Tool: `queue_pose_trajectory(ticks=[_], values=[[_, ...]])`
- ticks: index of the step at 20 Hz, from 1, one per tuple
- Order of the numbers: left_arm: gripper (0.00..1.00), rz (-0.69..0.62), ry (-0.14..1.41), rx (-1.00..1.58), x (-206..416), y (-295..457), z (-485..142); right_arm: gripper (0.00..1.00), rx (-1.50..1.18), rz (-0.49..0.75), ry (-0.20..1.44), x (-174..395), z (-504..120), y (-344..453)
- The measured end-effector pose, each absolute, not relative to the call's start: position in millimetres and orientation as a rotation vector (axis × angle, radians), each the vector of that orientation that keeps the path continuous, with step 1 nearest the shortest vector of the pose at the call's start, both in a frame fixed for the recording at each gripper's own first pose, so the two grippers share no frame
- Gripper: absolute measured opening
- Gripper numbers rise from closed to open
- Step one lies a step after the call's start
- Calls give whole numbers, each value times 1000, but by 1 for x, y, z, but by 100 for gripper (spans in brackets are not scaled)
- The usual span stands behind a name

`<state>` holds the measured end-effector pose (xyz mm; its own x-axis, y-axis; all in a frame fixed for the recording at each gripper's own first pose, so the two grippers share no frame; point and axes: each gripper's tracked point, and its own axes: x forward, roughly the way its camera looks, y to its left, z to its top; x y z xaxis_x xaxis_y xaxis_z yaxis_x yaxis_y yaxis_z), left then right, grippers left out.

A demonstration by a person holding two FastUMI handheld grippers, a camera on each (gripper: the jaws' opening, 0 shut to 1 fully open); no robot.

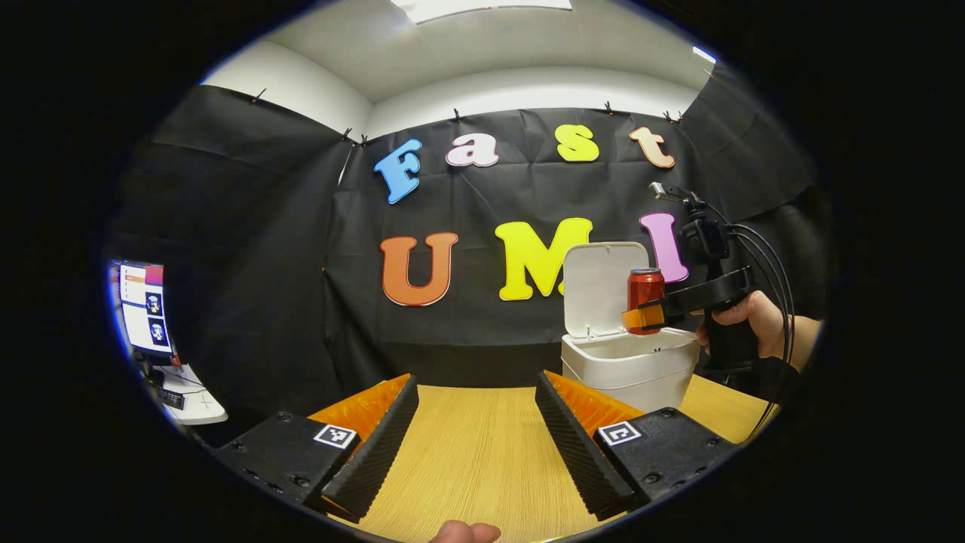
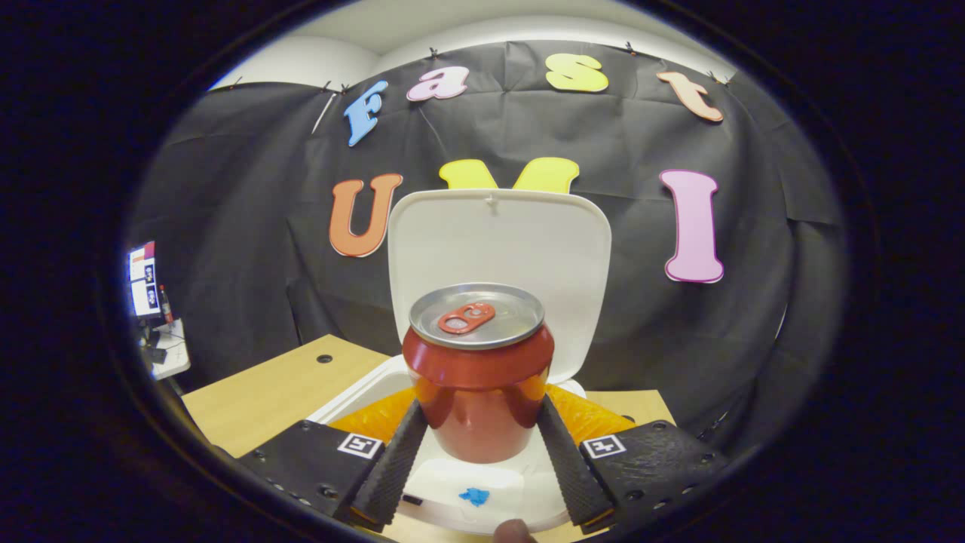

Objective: Press the lid of the desktop garbage bin to open it, pick up the crumpled paper on the desktop and throw it into the bin, then pick up the pop can on the desktop and drop it into the bin, and finally close the garbage bin lid.

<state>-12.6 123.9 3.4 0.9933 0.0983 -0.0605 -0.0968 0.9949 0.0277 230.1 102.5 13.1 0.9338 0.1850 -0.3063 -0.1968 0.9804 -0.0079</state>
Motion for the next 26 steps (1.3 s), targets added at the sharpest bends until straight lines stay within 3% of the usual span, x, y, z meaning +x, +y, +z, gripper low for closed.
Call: queue_pose_trajectory(ticks=[11,13,21,26], values=[[100,76,87,-7,-15,116,-14,89,-12,160,274,219,36,104],[100,75,98,-3,-17,115,-21,96,-1,155,260,215,44,103],[100,47,150,-28,-11,113,-56,96,24,127,97,203,137,94],[100,41,141,-22,-13,113,-52,95,-21,88,63,234,173,93]])
